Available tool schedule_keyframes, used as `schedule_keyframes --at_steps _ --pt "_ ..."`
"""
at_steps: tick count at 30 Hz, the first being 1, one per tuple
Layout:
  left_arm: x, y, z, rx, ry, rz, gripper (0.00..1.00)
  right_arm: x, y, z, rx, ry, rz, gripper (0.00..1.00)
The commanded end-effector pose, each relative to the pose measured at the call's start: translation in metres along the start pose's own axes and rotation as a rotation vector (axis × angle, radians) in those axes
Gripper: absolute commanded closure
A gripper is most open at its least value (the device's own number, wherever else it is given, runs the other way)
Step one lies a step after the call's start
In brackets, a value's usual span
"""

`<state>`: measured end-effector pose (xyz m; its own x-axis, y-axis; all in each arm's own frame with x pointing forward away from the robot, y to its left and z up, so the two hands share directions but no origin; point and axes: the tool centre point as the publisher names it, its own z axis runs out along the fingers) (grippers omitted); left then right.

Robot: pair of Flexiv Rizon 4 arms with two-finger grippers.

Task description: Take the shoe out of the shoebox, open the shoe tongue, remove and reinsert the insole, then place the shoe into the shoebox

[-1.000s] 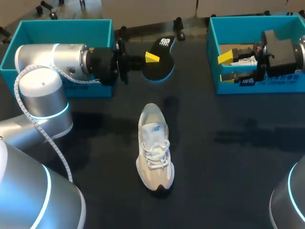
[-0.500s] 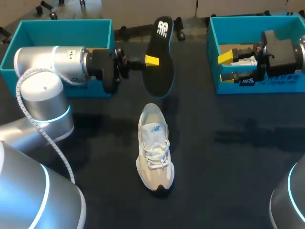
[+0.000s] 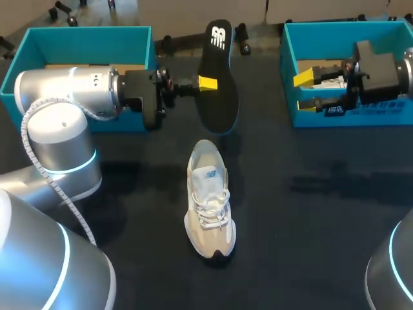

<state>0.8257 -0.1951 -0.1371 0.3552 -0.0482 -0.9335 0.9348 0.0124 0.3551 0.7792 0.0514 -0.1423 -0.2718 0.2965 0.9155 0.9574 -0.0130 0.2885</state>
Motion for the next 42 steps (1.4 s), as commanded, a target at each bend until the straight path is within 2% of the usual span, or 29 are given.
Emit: schedule_keyframes --at_steps 1,6,19,21,22,23,24,26,42 --pt "0.0 0.0 -0.001 0.0 0.003 0.001 1.0 0.003 0.002 0.005 -0.016 -0.029 -0.022 0.0" --pt "0.0 0.001 0.0 -0.004 0.006 0.0 1.0 0.009 0.009 0.012 -0.017 -0.088 -0.072 0.0" --pt "0.004 0.002 0.012 -0.031 0.008 -0.007 1.0 0.012 0.03 0.051 0.014 -0.055 -0.102 0.0" --pt "0.004 0.003 0.014 -0.032 0.005 -0.007 1.0 0.012 0.031 0.054 0.016 -0.05 -0.101 0.11" --pt "0.003 0.004 0.015 -0.032 0.003 -0.006 1.0 0.011 0.031 0.057 0.017 -0.048 -0.101 0.22" --pt "0.003 0.005 0.016 -0.034 0.002 -0.006 1.0 0.01 0.032 0.058 0.018 -0.046 -0.101 0.25" --pt "0.002 0.006 0.017 -0.034 0.0 -0.006 1.0 0.011 0.032 0.06 0.018 -0.046 -0.1 0.36" --pt "0.003 0.007 0.02 -0.036 -0.003 -0.005 1.0 0.012 0.034 0.065 0.03 -0.039 -0.101 0.45" --pt "0.012 0.014 0.035 -0.087 0.0 0.005 1.0 0.011 0.036 0.095 0.079 -0.019 -0.095 0.55"
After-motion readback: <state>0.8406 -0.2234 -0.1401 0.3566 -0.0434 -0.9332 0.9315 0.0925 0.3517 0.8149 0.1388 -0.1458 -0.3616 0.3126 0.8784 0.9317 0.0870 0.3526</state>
